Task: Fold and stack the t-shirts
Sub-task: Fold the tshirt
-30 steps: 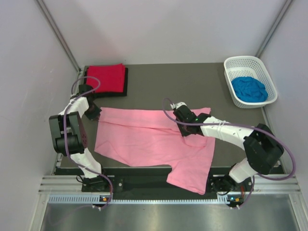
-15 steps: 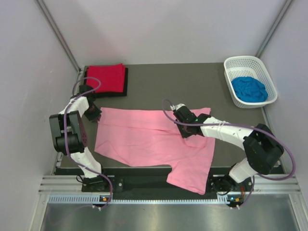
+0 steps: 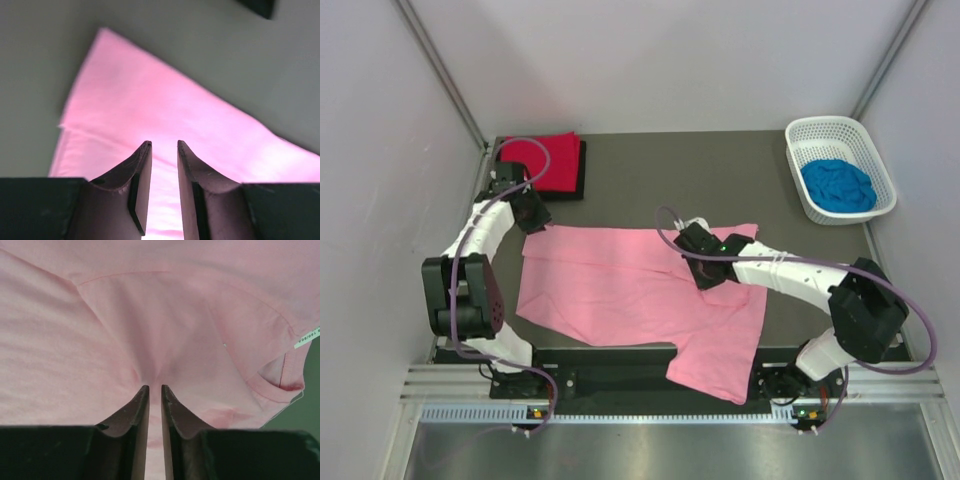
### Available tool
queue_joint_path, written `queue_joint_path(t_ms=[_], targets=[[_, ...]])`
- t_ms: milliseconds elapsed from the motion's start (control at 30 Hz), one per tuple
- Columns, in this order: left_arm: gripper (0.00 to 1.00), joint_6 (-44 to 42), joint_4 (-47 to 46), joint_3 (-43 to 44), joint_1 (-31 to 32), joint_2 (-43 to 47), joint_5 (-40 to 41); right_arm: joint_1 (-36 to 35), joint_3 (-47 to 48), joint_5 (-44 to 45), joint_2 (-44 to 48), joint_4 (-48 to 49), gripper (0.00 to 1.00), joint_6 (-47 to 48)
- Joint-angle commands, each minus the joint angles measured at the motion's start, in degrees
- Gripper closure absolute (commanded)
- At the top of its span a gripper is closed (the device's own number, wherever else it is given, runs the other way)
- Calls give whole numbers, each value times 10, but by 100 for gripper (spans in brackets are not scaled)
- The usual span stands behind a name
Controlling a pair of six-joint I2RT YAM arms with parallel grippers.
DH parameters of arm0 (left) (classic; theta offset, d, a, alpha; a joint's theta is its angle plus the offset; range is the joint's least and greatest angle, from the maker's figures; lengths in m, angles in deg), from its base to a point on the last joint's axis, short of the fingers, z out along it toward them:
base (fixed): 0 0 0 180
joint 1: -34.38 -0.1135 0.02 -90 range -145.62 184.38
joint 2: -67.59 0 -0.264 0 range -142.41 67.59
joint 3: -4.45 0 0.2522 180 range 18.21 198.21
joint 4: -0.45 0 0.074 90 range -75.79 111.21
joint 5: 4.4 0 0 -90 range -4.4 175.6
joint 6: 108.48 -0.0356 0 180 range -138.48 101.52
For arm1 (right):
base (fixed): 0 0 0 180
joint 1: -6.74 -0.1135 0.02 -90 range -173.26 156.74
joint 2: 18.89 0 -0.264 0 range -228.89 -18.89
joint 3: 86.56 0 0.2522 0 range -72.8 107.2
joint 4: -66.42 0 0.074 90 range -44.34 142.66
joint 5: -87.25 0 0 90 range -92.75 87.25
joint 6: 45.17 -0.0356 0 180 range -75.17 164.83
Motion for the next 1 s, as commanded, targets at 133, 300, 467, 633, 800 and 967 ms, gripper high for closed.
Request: queue_joint_path(t_ms=[133, 300, 467, 633, 800, 967], targets=[[67, 7, -52, 24, 1, -49, -130, -63, 14, 15, 13, 1, 94, -39], [67, 8, -64, 29, 1, -90, -129, -64, -3, 18, -18, 21, 94, -51], [68, 9, -49, 37, 1, -120, -97, -65, -4, 33, -45, 21, 91, -51], [68, 4, -39, 38, 1, -133, -81, -64, -1, 79, -60, 6, 88, -60], [68, -4, -32, 44, 0, -143, -52, -64, 3, 102, -67, -1, 84, -49], [69, -6, -32, 45, 1, -147, -37, -63, 16, 135, -89, -8, 81, -39]])
